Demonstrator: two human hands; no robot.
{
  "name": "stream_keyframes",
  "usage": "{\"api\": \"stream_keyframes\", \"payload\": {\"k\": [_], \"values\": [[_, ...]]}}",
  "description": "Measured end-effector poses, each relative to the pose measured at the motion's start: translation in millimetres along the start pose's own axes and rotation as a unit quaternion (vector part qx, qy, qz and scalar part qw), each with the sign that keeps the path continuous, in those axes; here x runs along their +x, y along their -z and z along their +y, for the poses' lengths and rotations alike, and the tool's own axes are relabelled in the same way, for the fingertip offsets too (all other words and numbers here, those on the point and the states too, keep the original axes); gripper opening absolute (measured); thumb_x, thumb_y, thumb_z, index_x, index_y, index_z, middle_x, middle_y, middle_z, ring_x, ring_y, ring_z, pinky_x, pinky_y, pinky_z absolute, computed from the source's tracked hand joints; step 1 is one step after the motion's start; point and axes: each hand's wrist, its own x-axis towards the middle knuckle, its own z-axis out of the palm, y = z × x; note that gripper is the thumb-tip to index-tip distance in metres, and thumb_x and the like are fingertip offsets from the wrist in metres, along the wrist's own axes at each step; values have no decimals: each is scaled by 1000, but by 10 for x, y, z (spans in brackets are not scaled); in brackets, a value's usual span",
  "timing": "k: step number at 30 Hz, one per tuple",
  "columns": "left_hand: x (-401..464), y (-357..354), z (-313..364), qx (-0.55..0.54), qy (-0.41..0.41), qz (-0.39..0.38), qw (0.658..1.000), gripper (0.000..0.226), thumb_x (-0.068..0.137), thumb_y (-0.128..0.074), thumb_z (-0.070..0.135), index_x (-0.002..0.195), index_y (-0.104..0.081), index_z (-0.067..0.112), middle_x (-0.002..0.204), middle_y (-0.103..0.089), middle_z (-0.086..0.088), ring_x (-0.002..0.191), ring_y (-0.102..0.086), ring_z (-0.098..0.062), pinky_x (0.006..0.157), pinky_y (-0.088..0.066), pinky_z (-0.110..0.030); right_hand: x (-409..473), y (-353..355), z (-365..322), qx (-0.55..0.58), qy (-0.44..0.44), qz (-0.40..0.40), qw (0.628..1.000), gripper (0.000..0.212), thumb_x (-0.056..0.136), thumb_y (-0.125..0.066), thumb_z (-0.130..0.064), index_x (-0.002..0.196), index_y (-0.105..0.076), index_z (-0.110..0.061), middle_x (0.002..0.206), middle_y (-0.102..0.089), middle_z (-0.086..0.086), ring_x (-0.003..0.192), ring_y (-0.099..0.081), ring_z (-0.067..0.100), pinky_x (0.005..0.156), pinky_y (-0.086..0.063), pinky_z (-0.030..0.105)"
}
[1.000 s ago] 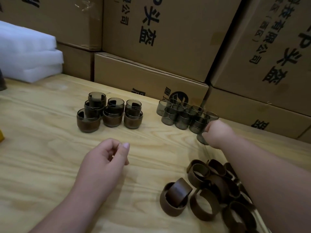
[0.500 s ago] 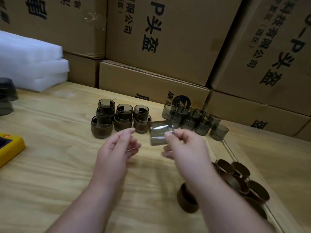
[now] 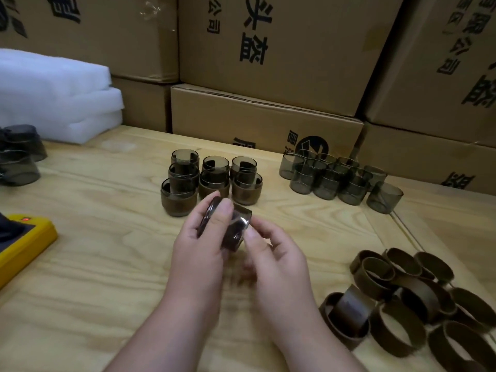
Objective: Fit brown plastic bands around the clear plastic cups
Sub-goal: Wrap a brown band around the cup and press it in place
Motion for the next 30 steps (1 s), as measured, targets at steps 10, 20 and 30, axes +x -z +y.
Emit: {"api": "stream_keyframes", "payload": {"k": [10,20,30], "values": [[-69,-67,-10,92,-7,27,995,42,101,-54,47,97,-80,15,88,-80,-14,74,-78,-26,54,-59,-26,-8,-29,55,30,3,16,999,44,86,-82,-13,120,-60,-30,99,-77,-13,84,-76,9,71,-58,21],[-36,-81,-43,93,-32,45,994,25,106,-52,32,107,-77,29,110,-78,15,110,-73,-21,98,-57,-48,-3,-54,74,-40,0,33,999,43,81,-84,-27,112,-56,-37,83,-73,-29,67,-70,-2,63,-52,16],[-68,-65,-20,98,-50,21,994,26,101,-59,45,111,-77,30,101,-77,7,86,-70,-21,59,-58,-32,-3,-52,62,0,-5,57,998,40,78,-83,-41,110,-64,-23,77,-72,-8,75,-73,21,69,-64,41]]}}
